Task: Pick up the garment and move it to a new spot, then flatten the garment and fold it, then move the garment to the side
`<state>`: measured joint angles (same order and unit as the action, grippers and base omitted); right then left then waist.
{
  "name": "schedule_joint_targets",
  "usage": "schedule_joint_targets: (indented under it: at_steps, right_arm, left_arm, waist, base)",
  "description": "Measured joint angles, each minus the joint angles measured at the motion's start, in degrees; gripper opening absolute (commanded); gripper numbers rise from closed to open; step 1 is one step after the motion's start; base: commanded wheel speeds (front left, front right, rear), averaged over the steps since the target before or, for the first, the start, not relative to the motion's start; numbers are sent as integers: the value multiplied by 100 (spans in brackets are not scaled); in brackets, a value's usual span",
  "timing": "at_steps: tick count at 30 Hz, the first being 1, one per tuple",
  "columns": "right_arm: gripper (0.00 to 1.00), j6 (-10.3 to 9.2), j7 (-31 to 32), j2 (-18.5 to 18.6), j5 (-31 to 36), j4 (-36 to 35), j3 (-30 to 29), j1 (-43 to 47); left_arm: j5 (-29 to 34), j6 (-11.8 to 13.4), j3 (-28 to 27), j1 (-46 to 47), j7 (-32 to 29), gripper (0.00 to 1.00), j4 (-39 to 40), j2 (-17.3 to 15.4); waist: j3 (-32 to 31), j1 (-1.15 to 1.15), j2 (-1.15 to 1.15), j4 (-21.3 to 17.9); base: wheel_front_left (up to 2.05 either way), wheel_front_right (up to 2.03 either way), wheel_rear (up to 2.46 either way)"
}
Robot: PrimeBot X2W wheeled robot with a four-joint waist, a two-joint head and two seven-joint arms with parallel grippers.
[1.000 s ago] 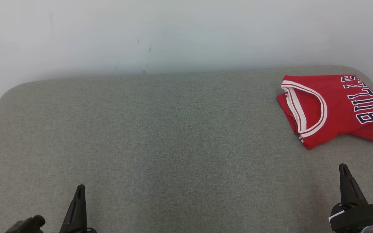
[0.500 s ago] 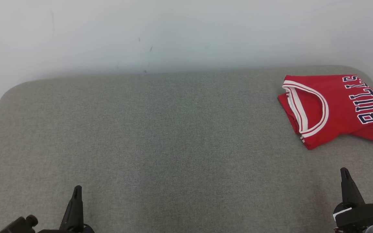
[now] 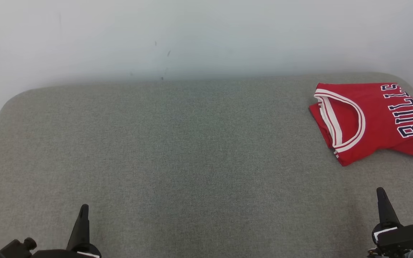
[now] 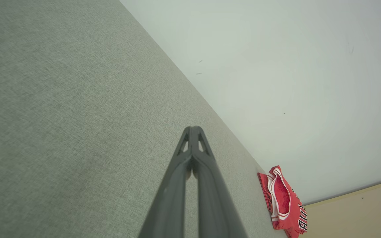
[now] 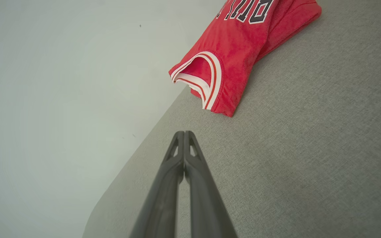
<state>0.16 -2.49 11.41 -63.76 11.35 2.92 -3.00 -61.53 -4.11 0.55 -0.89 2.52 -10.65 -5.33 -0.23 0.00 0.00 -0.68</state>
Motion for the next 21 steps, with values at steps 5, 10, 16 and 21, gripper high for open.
schedule_joint_targets:
  at_steps: [5,10,16,21]
  right_arm:
    - [0,65,94,-77,-265,41,-100,-8]
    - [0,148,201,-200,-634,123,-242,-26]
    - [0,250,350,-342,-1062,213,-408,-69]
    - [0,342,453,-433,-1373,274,-530,-114]
  left_arm:
    - [-285,-47,-45,80,-103,0,-37,18]
    - [-686,-51,-130,120,-219,0,-151,54]
    - [-1129,-105,-215,196,-353,0,-230,114]
    - [-1471,-149,-274,269,-454,0,-326,145]
  waist:
    - [3,0,0,6]
    - [8,0,0,16]
    - [13,0,-1,27]
    - [17,0,-1,34]
  base:
    - [0,0,0]
    - [0,0,0]
    - [0,0,0]
    - [0,0,0]
